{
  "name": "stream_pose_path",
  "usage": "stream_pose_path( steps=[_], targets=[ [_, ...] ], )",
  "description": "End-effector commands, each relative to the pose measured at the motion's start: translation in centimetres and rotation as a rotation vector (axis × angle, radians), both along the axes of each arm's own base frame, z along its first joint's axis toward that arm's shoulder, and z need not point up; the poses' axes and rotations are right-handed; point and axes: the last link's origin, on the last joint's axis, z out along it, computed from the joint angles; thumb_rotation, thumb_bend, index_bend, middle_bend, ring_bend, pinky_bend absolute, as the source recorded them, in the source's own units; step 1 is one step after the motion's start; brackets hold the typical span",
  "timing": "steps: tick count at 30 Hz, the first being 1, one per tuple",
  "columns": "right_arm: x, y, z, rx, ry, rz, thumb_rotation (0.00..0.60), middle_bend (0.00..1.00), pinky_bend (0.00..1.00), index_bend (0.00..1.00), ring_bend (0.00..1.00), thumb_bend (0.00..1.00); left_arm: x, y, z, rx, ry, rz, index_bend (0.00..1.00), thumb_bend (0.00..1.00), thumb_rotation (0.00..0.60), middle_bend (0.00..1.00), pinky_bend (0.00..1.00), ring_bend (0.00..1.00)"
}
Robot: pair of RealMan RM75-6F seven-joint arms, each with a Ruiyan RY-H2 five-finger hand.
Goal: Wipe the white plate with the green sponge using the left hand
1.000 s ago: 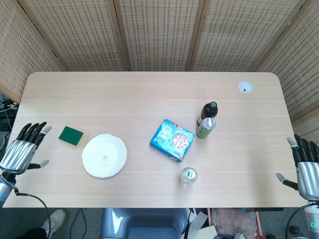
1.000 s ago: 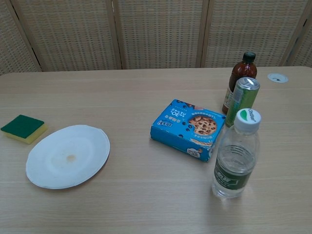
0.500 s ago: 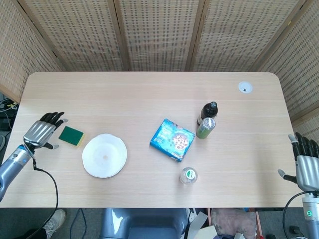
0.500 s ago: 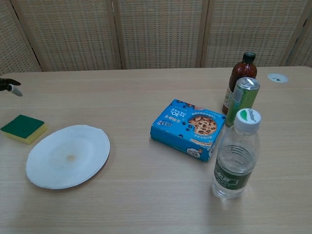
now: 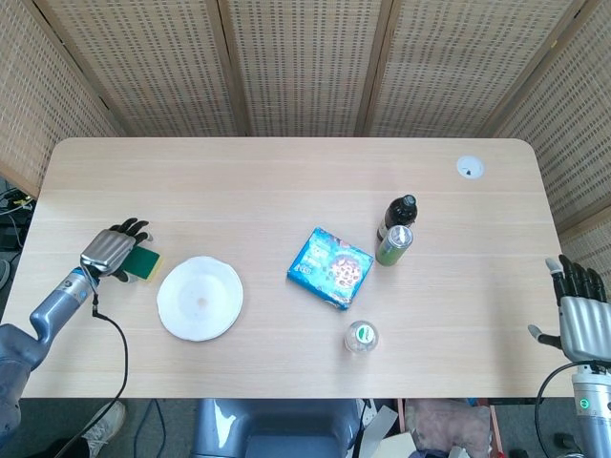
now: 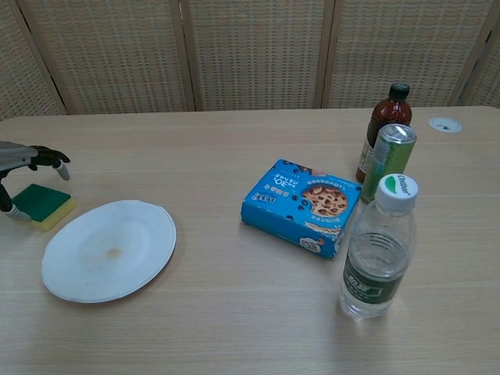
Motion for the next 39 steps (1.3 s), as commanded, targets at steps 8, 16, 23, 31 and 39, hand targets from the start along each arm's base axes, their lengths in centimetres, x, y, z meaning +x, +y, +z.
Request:
stream_pose_path(
  steps=[8, 16, 23, 31, 39],
  targets=[
    [-0.3, -0.2, 0.0, 0.0, -0.001, -0.017, 0.6, 0.0, 0.0, 0.01, 0.0, 0.0, 0.2, 0.1, -0.9, -0.015, 0.017, 0.008, 0.29, 0.0, 0.6, 0.15, 0.22, 0.12],
    [-0.5, -0.3, -0.1, 0.004, -0.005, -0.021, 0.6, 0.0, 0.0, 0.01, 0.0, 0.0, -0.1, 0.1, -0.9, 0.003, 0.025, 0.013, 0.4, 0.0, 0.6, 0.28, 0.3, 0.23],
    [-0.6, -0.4, -0.2, 0.009, -0.009, -0.021, 0.6, 0.0, 0.0, 0.01, 0.0, 0.0, 0.0, 0.3, -0.5, 0.032, 0.003, 0.014, 0.49, 0.0, 0.6, 0.37, 0.44, 0.3],
    [-0.4, -0.3, -0.2, 0.011, -0.015, -0.016, 0.6, 0.0, 0.0, 0.01, 0.0, 0.0, 0.8, 0.8, 1.3, 0.075, -0.071, -0.021, 0.51, 0.0, 0.6, 0.39, 0.47, 0.33],
    [-0.3, -0.2, -0.1, 0.011, -0.018, -0.011, 0.6, 0.0, 0.0, 0.01, 0.0, 0.0, 3.8, 0.6, 2.8, 0.059, -0.187, -0.188, 0.53, 0.0, 0.6, 0.41, 0.47, 0.35]
  ],
)
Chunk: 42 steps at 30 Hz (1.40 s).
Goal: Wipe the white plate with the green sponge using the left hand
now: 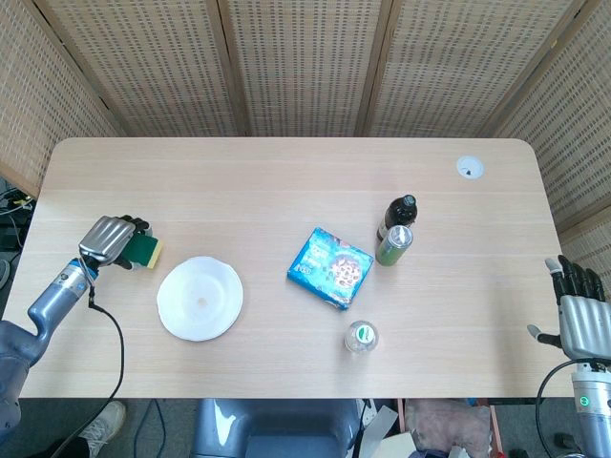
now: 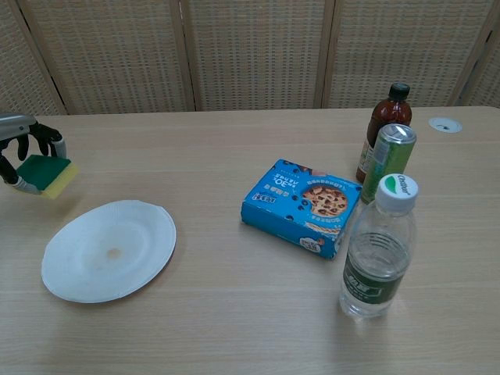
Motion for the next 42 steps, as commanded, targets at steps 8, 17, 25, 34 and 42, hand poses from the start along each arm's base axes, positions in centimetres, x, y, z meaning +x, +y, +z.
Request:
stream_pose_path(
  steps=[8, 17, 25, 34, 42],
  targets=[
    [-0.1, 0.0, -0.1, 0.004, 0.004, -0.005, 0.6, 0.0, 0.0, 0.01, 0.0, 0.0, 6.1, -4.2, -1.1, -0.196, -0.061, -0.354, 0.53, 0.0, 0.6, 0.42, 0.47, 0.36],
    [-0.3, 0.0, 0.3, -0.005, -0.002, -0.013, 0.6, 0.0, 0.0, 0.01, 0.0, 0.0, 7.8, -9.0, -4.6, -0.334, 0.048, -0.378, 0.53, 0.03, 0.6, 0.43, 0.47, 0.36],
    [-0.5, -0.1, 0.4, -0.01, -0.006, -0.019, 0.6, 0.0, 0.0, 0.01, 0.0, 0.0, 7.5, -9.2, -6.5, -0.335, 0.142, -0.36, 0.53, 0.03, 0.6, 0.43, 0.48, 0.36],
    [-0.7, -0.2, 0.4, -0.01, -0.007, -0.026, 0.6, 0.0, 0.0, 0.01, 0.0, 0.0, 7.3, -8.2, -7.9, -0.324, 0.163, -0.323, 0.53, 0.03, 0.6, 0.43, 0.48, 0.37],
    [-0.8, -0.3, 0.2, 0.0, -0.007, -0.03, 0.6, 0.0, 0.0, 0.01, 0.0, 0.0, 7.5, -7.5, -9.4, -0.321, 0.183, -0.312, 0.53, 0.03, 0.6, 0.43, 0.48, 0.37]
  ],
)
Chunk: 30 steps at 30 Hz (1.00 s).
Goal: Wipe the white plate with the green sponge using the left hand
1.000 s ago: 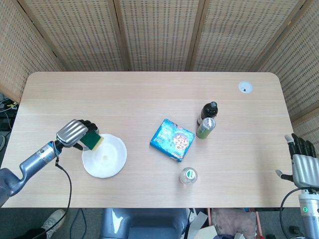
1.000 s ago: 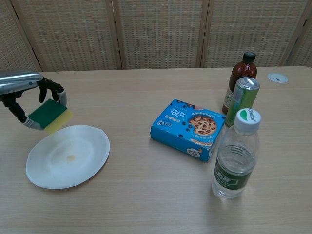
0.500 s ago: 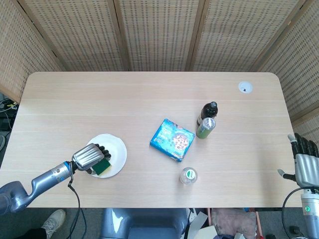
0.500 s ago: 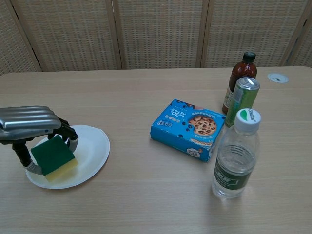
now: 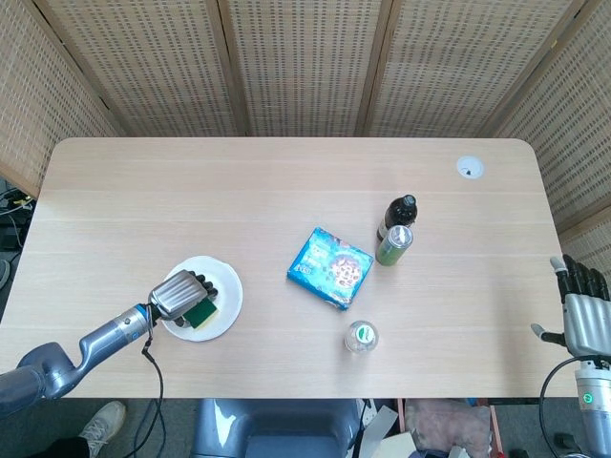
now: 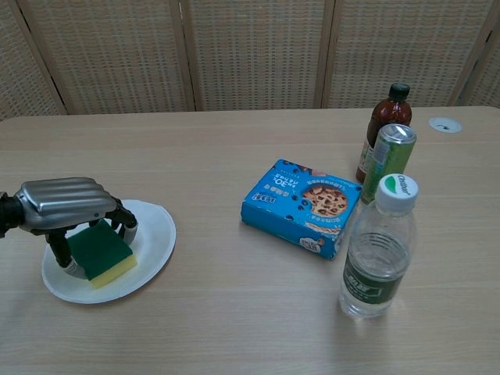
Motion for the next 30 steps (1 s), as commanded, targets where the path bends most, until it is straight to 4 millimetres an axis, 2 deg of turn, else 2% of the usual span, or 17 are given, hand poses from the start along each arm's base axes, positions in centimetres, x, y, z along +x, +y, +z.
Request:
stream_pose_path(
  steps=[1, 8, 17, 27, 30],
  targets=[
    [0.0, 0.0, 0.0, -0.002, -0.001, -0.002, 0.6, 0.0, 0.0, 0.01, 0.0, 0.0, 0.2, 0.3, -0.3, 0.005, 0.006, -0.001, 0.53, 0.03, 0.6, 0.43, 0.48, 0.37],
    [0.0, 0.0, 0.2, -0.008, -0.003, -0.002, 0.6, 0.0, 0.0, 0.01, 0.0, 0.0, 1.2, 1.4, -1.5, 0.017, 0.01, -0.011, 0.53, 0.04, 0.6, 0.44, 0.48, 0.37],
    [-0.1, 0.1, 0.3, -0.013, -0.006, -0.003, 0.6, 0.0, 0.0, 0.01, 0.0, 0.0, 1.0, 1.0, -1.8, 0.003, 0.016, -0.006, 0.54, 0.04, 0.6, 0.44, 0.48, 0.37],
    [0.0, 0.2, 0.3, -0.01, -0.008, 0.0, 0.6, 0.0, 0.0, 0.01, 0.0, 0.0, 2.1, 1.3, 3.5, 0.065, -0.049, -0.039, 0.54, 0.04, 0.6, 0.44, 0.48, 0.37],
    [0.0, 0.2, 0.2, -0.006, -0.006, 0.0, 0.6, 0.0, 0.0, 0.01, 0.0, 0.0, 2.5, 1.6, 3.5, 0.076, -0.055, -0.029, 0.54, 0.04, 0.6, 0.44, 0.48, 0.37]
  ],
)
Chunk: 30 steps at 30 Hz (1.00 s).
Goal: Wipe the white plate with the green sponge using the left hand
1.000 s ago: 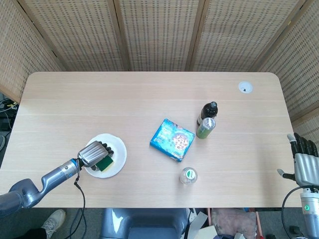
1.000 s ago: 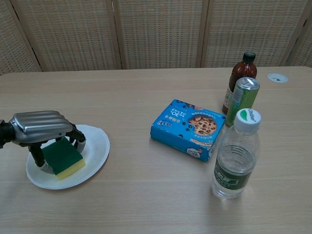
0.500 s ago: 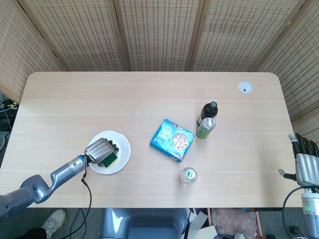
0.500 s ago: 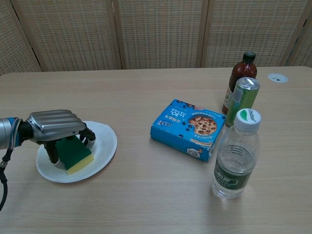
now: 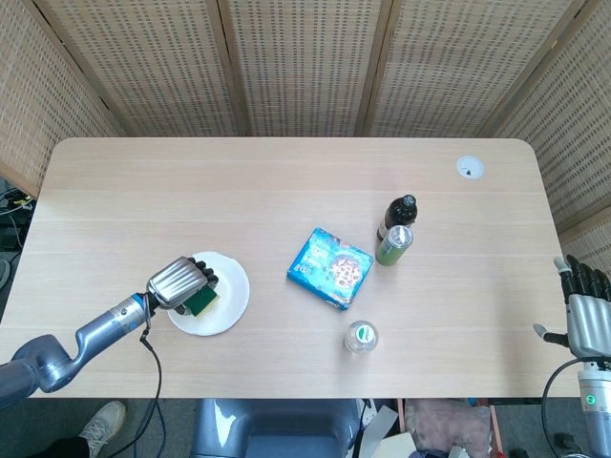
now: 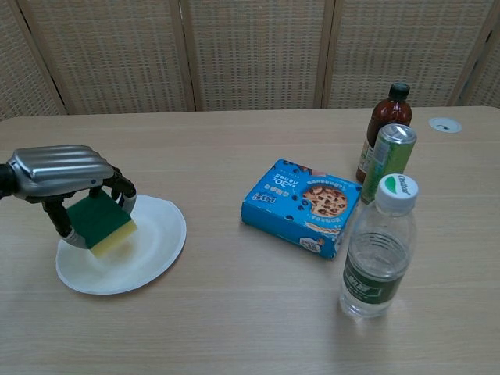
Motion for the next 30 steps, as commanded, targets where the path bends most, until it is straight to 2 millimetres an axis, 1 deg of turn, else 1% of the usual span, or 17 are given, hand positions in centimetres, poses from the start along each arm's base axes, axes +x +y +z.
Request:
stream_pose_path(
  steps=[1, 8, 12, 15, 18, 22, 24, 30],
  targets=[
    [0.0, 0.0, -0.1, 0.002, 0.001, 0.001, 0.6, 0.0, 0.0, 0.01, 0.0, 0.0, 0.6, 0.3, -0.2, 0.009, -0.011, 0.011, 0.54, 0.04, 0.6, 0.44, 0.48, 0.37],
    [0.0, 0.0, 0.1, -0.004, 0.0, 0.0, 0.6, 0.0, 0.0, 0.01, 0.0, 0.0, 1.4, -0.1, -4.6, -0.052, 0.001, 0.029, 0.54, 0.04, 0.6, 0.44, 0.48, 0.37],
    [-0.1, 0.0, 0.2, -0.009, -0.002, -0.005, 0.6, 0.0, 0.0, 0.01, 0.0, 0.0, 1.4, -0.7, -5.9, -0.078, 0.018, 0.012, 0.54, 0.04, 0.6, 0.44, 0.48, 0.37],
    [-0.2, 0.0, 0.2, -0.007, -0.001, -0.007, 0.6, 0.0, 0.0, 0.01, 0.0, 0.0, 1.1, -1.2, -6.1, -0.085, 0.028, -0.001, 0.54, 0.04, 0.6, 0.44, 0.48, 0.37],
    [-0.2, 0.0, 0.1, -0.003, -0.003, -0.007, 0.6, 0.0, 0.0, 0.01, 0.0, 0.0, 0.7, -1.1, -5.8, -0.076, 0.037, -0.001, 0.54, 0.04, 0.6, 0.44, 0.48, 0.37],
    [-0.2, 0.0, 0.1, -0.001, -0.003, -0.005, 0.6, 0.0, 0.0, 0.01, 0.0, 0.0, -0.4, -0.4, -5.0, -0.045, 0.051, 0.032, 0.54, 0.04, 0.6, 0.44, 0.48, 0.37],
    [-0.2, 0.0, 0.0, 0.0, -0.004, -0.007, 0.6, 0.0, 0.0, 0.01, 0.0, 0.0, -1.2, 0.3, -4.4, -0.022, 0.066, 0.057, 0.54, 0.04, 0.6, 0.44, 0.48, 0.37],
    [-0.2, 0.0, 0.0, 0.0, -0.004, -0.008, 0.6, 0.0, 0.0, 0.01, 0.0, 0.0, -2.1, 0.9, -3.8, -0.002, 0.062, 0.088, 0.54, 0.04, 0.6, 0.44, 0.48, 0.37]
  ],
)
